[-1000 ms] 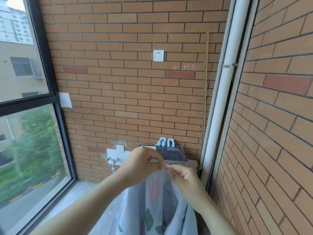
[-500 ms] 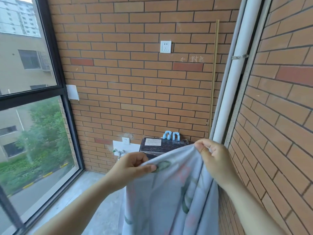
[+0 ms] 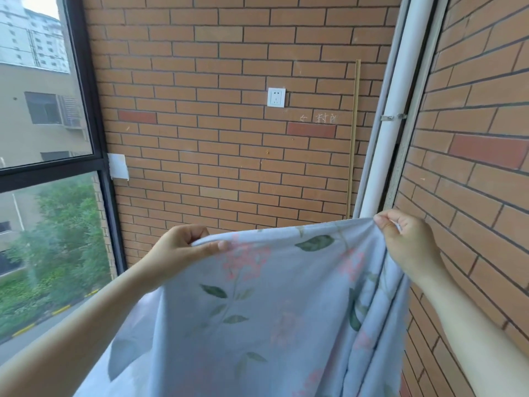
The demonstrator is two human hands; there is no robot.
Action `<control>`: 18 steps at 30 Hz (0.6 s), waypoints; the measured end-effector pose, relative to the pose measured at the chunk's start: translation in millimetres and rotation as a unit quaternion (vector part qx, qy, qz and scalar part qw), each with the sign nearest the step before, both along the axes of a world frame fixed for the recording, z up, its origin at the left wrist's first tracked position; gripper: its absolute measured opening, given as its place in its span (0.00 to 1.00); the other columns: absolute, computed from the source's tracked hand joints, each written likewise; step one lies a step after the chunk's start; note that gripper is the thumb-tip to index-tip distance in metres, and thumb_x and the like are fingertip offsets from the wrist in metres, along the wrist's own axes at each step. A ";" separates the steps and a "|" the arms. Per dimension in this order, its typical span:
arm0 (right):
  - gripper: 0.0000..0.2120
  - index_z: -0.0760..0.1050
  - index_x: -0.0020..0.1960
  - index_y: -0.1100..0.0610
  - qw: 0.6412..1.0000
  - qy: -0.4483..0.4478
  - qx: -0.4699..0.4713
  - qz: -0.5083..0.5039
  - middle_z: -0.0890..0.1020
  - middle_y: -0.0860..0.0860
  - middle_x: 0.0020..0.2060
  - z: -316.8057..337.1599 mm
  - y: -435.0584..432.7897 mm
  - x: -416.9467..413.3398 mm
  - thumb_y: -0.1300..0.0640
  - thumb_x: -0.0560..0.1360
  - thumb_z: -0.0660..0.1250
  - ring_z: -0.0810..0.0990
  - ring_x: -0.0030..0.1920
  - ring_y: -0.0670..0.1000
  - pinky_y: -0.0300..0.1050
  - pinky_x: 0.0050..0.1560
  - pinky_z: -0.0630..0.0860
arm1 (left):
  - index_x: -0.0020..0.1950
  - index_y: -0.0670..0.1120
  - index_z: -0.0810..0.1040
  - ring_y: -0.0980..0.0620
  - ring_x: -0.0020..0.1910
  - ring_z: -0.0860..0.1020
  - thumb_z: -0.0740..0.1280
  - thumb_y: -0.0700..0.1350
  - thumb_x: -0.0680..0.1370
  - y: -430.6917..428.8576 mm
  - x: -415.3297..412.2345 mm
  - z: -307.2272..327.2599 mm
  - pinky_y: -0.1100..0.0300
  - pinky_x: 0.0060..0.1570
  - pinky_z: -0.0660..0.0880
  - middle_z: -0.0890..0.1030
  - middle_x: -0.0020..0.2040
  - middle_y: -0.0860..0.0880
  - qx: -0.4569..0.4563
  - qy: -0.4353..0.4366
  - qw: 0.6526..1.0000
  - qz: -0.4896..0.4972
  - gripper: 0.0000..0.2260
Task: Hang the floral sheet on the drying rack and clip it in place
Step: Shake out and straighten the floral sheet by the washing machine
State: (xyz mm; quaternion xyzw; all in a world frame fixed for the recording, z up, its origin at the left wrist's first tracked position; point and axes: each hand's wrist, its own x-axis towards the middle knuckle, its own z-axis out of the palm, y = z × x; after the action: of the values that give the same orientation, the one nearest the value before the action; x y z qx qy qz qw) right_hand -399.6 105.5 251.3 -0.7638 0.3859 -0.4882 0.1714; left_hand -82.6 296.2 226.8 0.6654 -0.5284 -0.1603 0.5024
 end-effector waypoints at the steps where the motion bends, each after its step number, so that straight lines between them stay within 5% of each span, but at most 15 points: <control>1: 0.07 0.78 0.44 0.58 1.000 0.003 -0.005 -0.004 0.80 0.50 0.38 2.6 0.6 1.5 0.60 0.79 0.63 0.76 0.42 0.48 0.23 0.39 0.65 | 0.29 0.47 0.65 0.55 0.27 0.64 0.76 0.62 0.63 -3.7 0.8 6.9 0.64 0.25 0.58 0.65 0.26 0.54 -0.015 -0.013 1.000 0.016 0.25; 8: 0.08 0.78 0.45 0.58 0.990 -0.087 -0.110 -0.021 0.78 0.49 0.34 67.3 5.6 12.7 0.58 0.80 0.62 0.74 0.36 0.38 0.28 0.38 0.68 | 0.28 0.46 0.64 0.55 0.26 0.62 0.75 0.51 0.69 -22.9 3.0 86.9 0.59 0.28 0.58 0.65 0.26 0.53 -0.159 -0.143 0.963 0.165 0.22; 12: 0.09 0.78 0.46 0.61 0.993 -0.036 -0.112 -0.022 0.79 0.53 0.36 80.8 7.1 21.0 0.59 0.80 0.62 0.76 0.40 0.51 0.40 0.40 0.67 | 0.27 0.48 0.65 0.53 0.27 0.64 0.74 0.47 0.71 -21.9 4.4 95.3 0.59 0.28 0.59 0.66 0.25 0.53 -0.159 -0.166 0.954 0.194 0.20; 18: 0.10 0.79 0.47 0.62 0.992 -0.070 -0.086 -0.053 0.79 0.52 0.37 59.7 -3.1 29.5 0.59 0.80 0.61 0.76 0.43 0.53 0.40 0.43 0.65 | 0.33 0.43 0.74 0.54 0.27 0.67 0.74 0.50 0.70 -25.3 -1.0 84.8 0.59 0.29 0.61 0.70 0.27 0.53 -0.137 -0.153 0.961 0.186 0.14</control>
State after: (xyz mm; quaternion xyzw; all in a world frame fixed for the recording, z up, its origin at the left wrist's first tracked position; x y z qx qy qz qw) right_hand -370.1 102.3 311.0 -0.7180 0.3699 -0.5801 0.1056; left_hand -83.6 270.8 311.7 0.6931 -0.4830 0.1140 0.5227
